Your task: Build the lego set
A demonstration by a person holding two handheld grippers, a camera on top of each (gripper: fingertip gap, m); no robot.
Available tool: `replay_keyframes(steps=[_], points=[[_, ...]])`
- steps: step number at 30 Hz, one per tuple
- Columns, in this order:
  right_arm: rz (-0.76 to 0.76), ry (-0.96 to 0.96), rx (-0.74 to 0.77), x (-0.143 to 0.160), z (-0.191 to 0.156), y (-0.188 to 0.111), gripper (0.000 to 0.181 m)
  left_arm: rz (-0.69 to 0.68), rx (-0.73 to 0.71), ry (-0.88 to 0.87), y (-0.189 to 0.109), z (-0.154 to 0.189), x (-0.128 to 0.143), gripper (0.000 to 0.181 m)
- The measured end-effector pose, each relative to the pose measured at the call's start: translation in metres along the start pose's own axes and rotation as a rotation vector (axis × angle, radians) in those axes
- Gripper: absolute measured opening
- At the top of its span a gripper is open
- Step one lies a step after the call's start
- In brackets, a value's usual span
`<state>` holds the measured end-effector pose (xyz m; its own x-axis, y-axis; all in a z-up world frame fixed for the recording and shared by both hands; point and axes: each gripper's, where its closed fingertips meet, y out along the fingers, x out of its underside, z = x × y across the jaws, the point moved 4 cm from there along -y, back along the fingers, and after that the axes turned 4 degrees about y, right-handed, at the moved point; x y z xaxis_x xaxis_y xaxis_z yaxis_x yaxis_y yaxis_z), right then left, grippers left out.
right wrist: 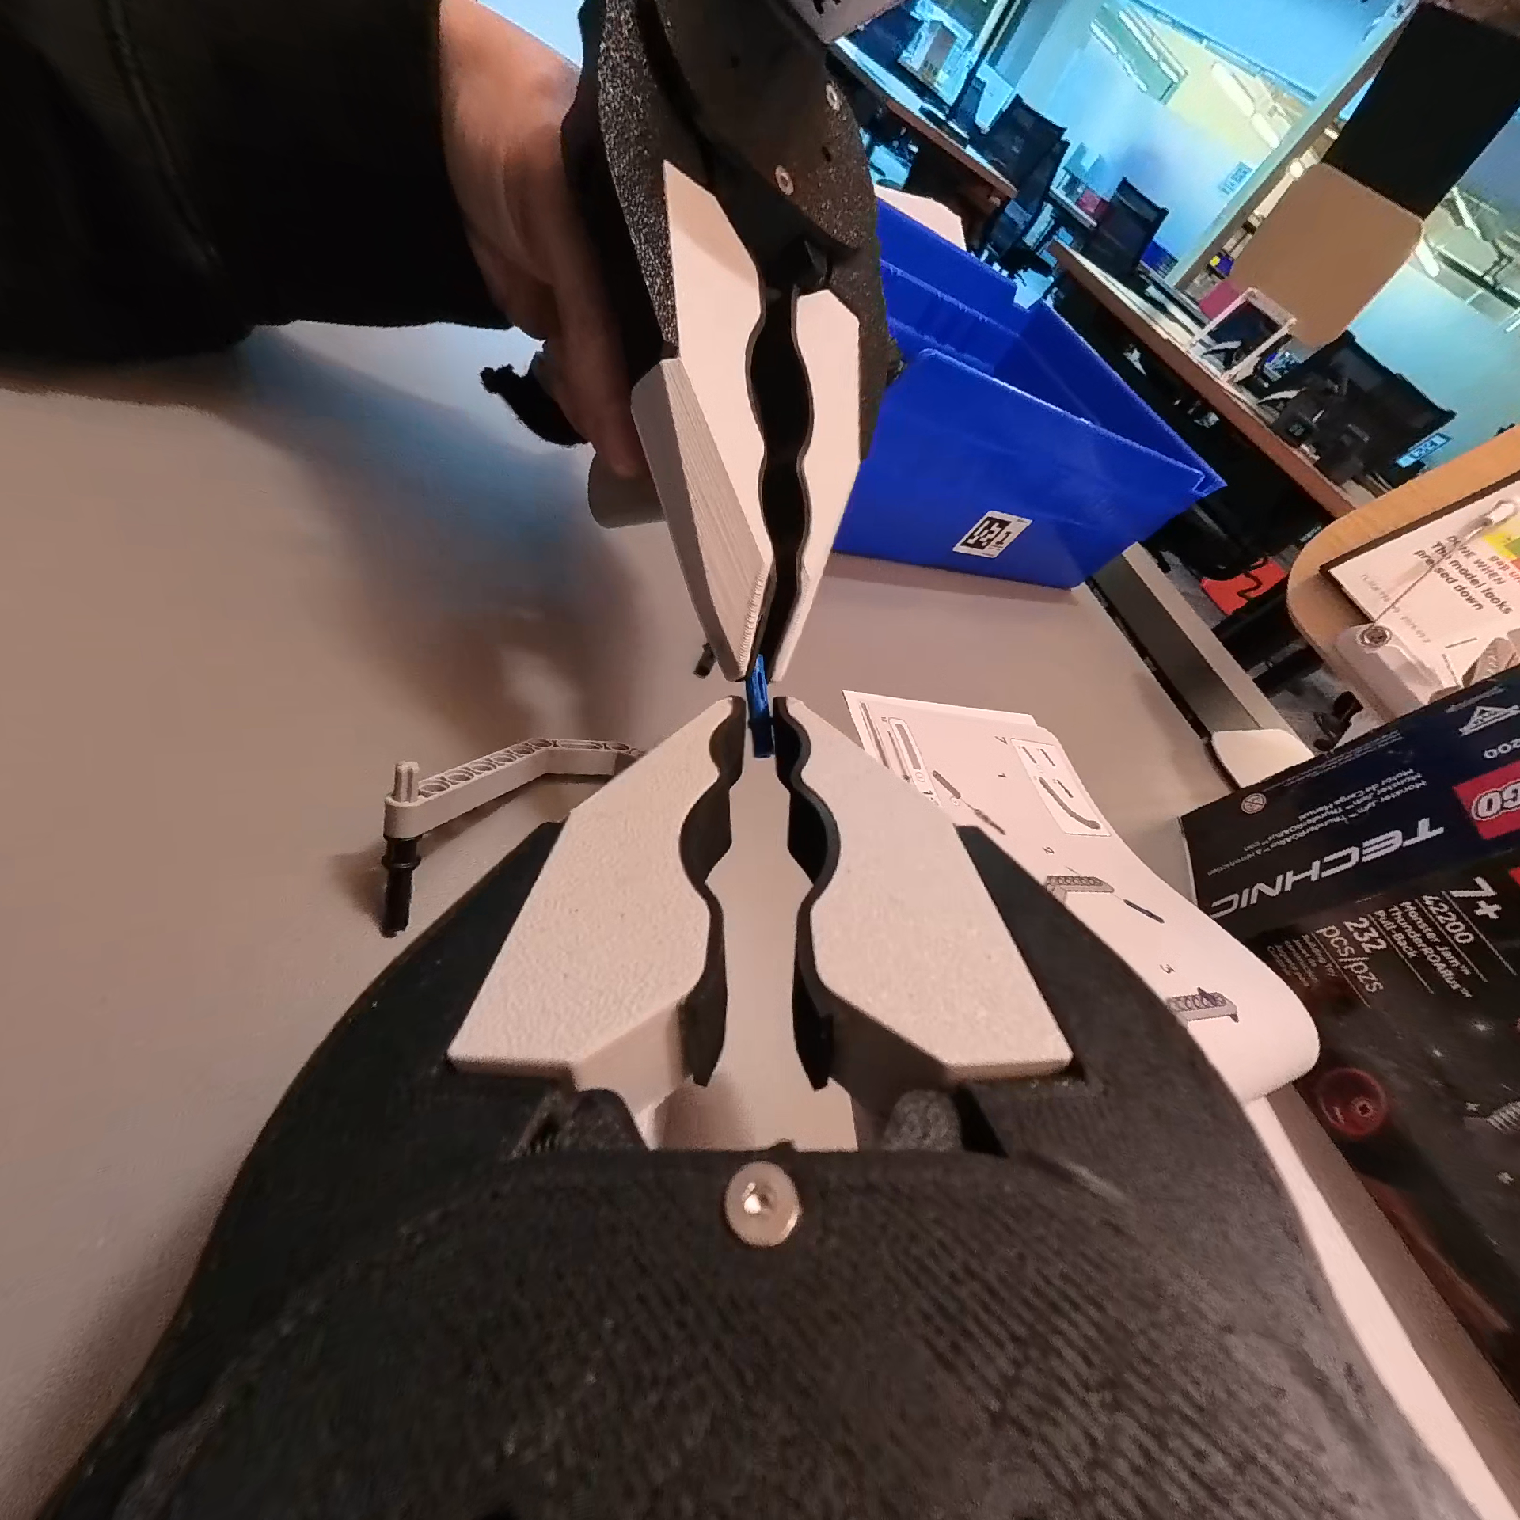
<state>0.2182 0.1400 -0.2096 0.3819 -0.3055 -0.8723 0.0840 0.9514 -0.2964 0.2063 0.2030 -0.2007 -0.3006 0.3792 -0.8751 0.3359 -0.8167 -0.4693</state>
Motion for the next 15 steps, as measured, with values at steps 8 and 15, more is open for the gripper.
replay_keyframes(steps=[8,15], points=[[-0.035,0.000,-0.029,0.0011,-0.0019,-0.0007,0.003,-0.007,0.014,0.005,-0.0001,0.0016,0.0016,0.002],[-0.077,0.019,-0.029,0.0018,-0.0014,-0.0008,0.003,0.006,0.014,0.010,0.0011,0.0010,0.0020,0.002]])
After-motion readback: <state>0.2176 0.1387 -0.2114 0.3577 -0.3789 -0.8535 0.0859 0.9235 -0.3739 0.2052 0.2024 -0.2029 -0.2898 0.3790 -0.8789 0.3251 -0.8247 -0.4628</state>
